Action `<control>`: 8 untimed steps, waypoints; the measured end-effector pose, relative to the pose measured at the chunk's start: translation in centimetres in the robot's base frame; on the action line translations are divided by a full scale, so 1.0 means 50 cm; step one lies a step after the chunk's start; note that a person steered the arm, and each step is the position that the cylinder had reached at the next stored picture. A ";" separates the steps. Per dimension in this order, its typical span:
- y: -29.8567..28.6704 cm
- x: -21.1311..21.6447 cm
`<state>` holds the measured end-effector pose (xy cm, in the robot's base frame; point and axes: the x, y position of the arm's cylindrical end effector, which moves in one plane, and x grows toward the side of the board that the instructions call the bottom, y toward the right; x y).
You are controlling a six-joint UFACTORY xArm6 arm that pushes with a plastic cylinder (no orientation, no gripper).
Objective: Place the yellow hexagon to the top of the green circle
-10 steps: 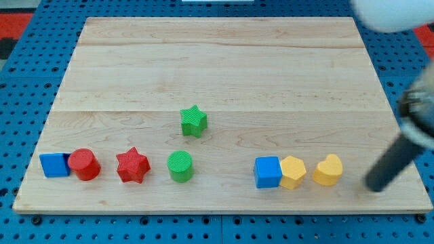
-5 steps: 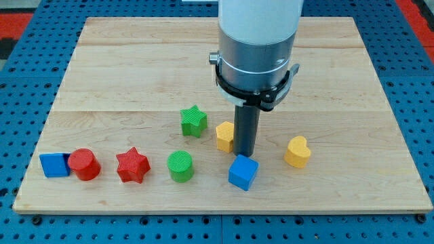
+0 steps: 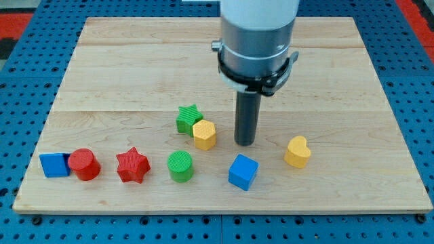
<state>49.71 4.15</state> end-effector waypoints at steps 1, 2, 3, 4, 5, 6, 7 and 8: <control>-0.058 -0.001; -0.089 -0.001; -0.052 -0.024; -0.055 -0.038; -0.102 -0.013; -0.114 -0.012; -0.143 -0.012; -0.150 -0.012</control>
